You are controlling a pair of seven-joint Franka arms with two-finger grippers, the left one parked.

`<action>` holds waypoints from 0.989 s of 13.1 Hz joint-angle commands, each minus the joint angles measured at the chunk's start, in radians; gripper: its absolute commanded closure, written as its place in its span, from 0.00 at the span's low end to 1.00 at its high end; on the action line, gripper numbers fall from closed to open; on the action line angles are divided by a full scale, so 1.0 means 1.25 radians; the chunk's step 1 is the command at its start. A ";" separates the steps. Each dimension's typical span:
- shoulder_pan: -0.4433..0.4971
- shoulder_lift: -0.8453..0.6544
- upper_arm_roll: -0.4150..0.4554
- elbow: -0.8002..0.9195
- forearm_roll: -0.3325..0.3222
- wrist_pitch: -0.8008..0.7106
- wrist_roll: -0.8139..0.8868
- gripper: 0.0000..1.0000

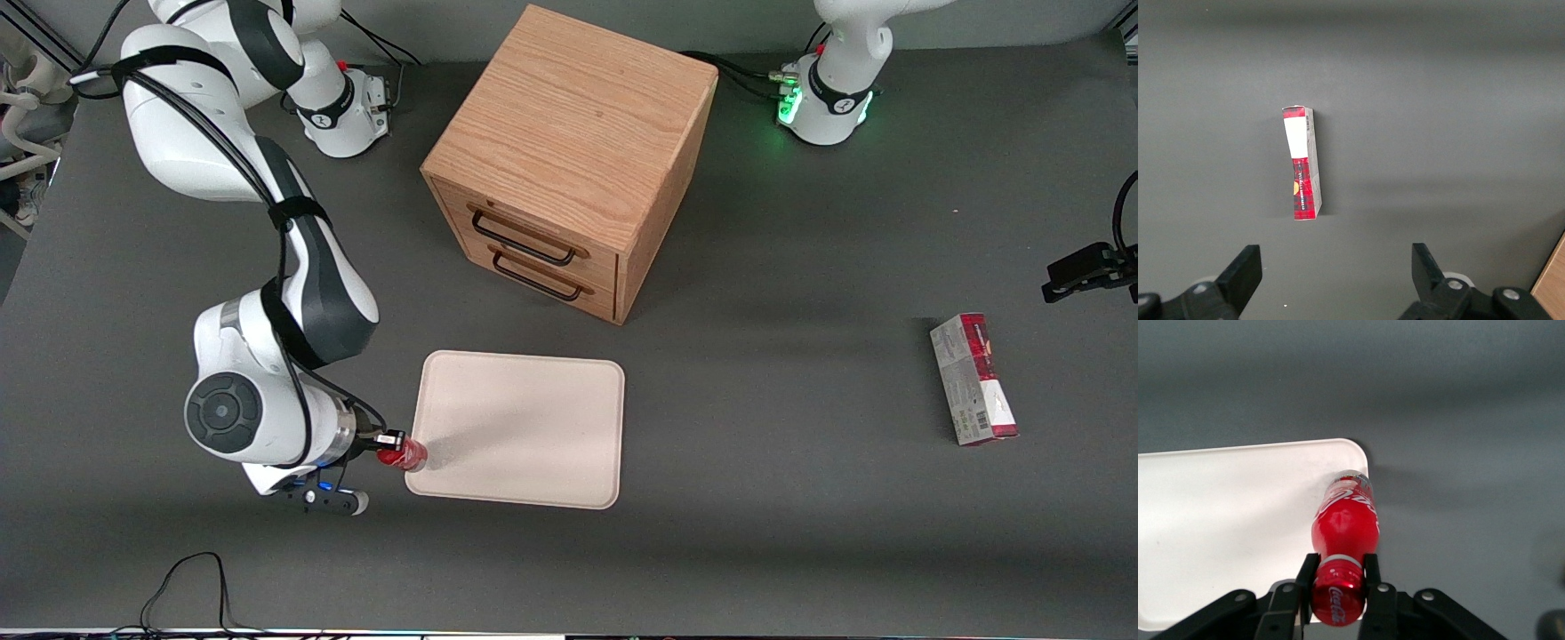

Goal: Place coke bottle on tray
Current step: 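Carry the held bottle over to the white tray, then lower the bottle onto the tray and open the right gripper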

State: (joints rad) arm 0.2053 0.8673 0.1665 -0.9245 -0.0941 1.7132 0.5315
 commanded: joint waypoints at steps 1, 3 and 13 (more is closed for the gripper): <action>0.012 0.031 0.003 0.041 -0.017 0.012 0.075 0.95; 0.015 0.039 0.003 0.036 -0.019 0.012 0.078 0.93; 0.020 0.054 0.003 0.034 -0.018 0.020 0.078 0.19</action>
State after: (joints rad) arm 0.2194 0.9162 0.1665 -0.9244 -0.0949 1.7378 0.5965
